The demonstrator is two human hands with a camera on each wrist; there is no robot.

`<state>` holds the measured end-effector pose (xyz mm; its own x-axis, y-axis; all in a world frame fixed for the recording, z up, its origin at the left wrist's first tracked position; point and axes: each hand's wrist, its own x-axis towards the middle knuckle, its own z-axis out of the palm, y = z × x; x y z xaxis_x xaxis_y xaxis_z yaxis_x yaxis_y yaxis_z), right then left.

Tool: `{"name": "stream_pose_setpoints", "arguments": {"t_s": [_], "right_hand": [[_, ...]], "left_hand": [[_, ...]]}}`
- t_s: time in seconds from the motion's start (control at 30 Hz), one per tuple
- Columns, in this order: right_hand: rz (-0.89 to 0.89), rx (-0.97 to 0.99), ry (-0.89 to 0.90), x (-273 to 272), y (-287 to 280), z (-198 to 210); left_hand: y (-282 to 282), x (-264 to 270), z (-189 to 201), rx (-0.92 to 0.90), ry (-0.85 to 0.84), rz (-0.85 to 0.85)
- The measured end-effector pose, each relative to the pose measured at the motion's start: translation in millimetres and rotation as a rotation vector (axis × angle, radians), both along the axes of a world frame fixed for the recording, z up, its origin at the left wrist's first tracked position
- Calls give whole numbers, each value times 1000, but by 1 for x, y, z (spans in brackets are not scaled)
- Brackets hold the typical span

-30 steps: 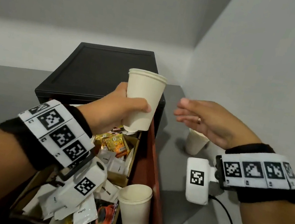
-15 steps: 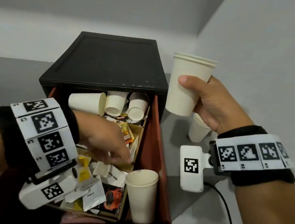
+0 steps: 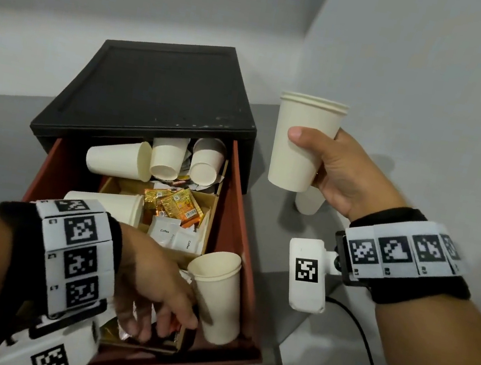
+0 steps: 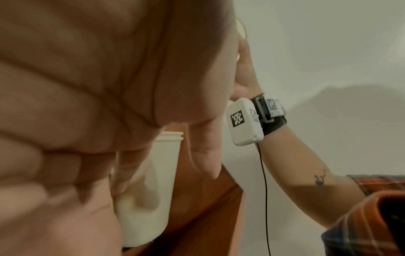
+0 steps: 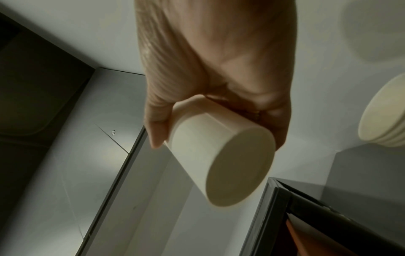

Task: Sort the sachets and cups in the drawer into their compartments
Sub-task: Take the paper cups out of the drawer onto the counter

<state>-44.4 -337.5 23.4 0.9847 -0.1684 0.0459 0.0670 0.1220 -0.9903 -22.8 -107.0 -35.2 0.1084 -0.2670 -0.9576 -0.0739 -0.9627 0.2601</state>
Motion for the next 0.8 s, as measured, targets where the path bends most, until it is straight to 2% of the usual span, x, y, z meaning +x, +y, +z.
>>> {"name": "stream_pose_setpoints", "arguments": {"t_s": [0.13, 0.3, 0.37, 0.43, 0.5, 0.63, 0.7, 0.8], "right_hand": [[29, 3, 8, 2, -2, -4], [24, 4, 31, 9, 3, -8], [21, 7, 37, 12, 5, -10], [24, 11, 38, 14, 7, -11], [25, 9, 41, 15, 7, -13], [20, 13, 60, 15, 5, -15], [20, 9, 57, 15, 3, -16], [15, 30, 36, 14, -2, -15]], "left_hand": [[3, 8, 4, -87, -99, 110], [5, 20, 7, -258, -322, 332], [2, 20, 6, -278, -335, 348], [-1, 16, 3, -292, -308, 323], [-6, 12, -6, -307, -326, 210], [-17, 6, -16, -291, -533, -29], [-20, 8, -14, -279, -602, -73], [-18, 18, -1, -292, -598, -81]]}}
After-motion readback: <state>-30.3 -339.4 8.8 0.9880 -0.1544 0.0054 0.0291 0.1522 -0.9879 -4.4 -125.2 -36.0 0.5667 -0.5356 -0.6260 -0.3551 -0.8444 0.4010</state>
